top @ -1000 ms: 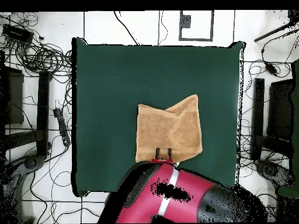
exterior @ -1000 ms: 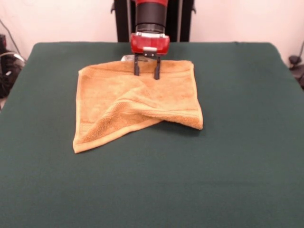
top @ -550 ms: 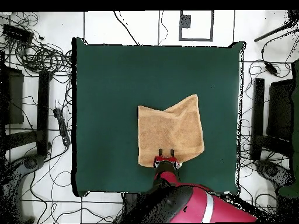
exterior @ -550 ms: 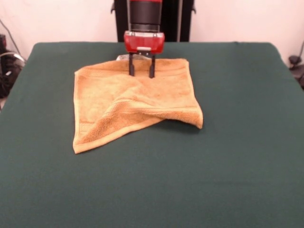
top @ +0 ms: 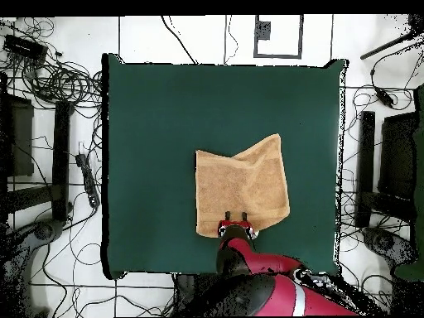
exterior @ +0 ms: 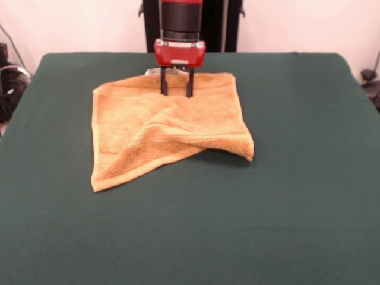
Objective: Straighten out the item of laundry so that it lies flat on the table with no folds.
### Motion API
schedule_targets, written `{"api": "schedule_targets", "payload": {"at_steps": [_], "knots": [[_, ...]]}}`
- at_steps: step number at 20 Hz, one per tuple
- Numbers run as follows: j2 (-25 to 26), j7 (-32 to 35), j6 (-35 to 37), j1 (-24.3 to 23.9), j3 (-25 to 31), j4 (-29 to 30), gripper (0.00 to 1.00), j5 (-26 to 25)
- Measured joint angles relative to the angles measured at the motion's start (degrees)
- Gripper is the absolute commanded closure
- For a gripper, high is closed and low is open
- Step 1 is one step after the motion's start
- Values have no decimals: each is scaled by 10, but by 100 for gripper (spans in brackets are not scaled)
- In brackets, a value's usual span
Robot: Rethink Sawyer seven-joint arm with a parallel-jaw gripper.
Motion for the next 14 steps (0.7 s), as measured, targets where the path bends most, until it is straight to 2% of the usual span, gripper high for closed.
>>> {"api": "schedule_targets", "payload": {"at_steps": [5,14], "knots": [[-4,0,14,0,3,0,0,7],[-19,0,85,8,10,-8,0,37]]}}
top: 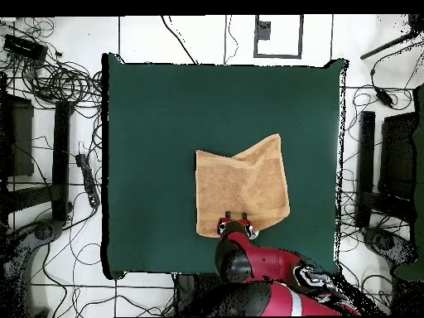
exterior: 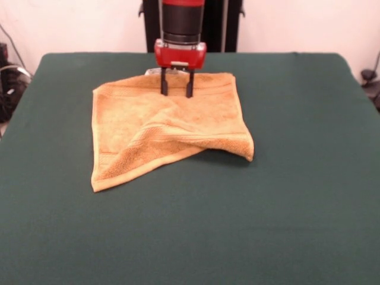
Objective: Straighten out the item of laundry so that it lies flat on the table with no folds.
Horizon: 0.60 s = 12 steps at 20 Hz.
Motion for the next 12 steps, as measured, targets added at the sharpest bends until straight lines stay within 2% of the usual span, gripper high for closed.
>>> {"api": "schedule_targets", "payload": {"at_steps": [6,12], "knots": [[-7,0,53,12,0,-12,0,21],[-9,0,76,19,-1,-19,0,29]]}}
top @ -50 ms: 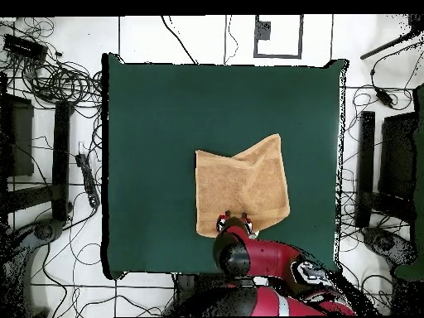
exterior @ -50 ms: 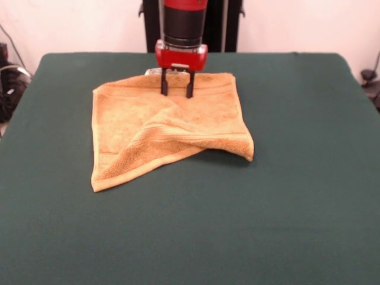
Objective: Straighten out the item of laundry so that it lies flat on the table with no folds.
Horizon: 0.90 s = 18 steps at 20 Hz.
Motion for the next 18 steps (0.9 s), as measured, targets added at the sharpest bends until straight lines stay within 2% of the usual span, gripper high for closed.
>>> {"api": "schedule_targets", "payload": {"at_steps": [5,18], "knots": [[0,0,23,18,-10,-11,0,6],[6,0,25,44,-29,-23,0,6]]}}
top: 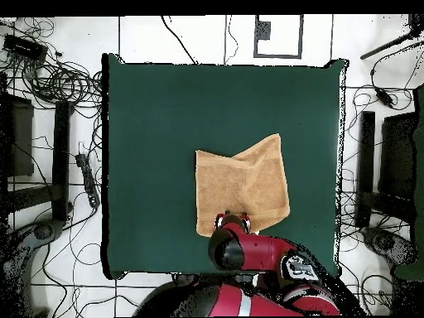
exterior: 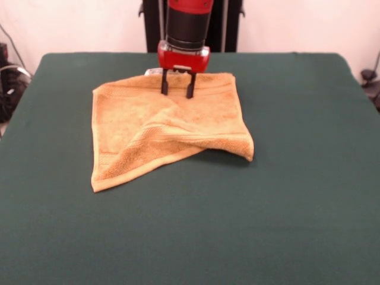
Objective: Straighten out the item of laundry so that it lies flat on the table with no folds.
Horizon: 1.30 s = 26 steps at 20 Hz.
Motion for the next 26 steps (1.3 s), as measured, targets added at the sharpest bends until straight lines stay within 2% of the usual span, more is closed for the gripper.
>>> {"api": "schedule_targets", "payload": {"at_steps": [7,15,26], "knots": [[3,0,0,10,-7,-4,0,0],[11,0,0,46,-34,-17,0,0],[14,0,-14,50,-38,-18,0,-16]]}}
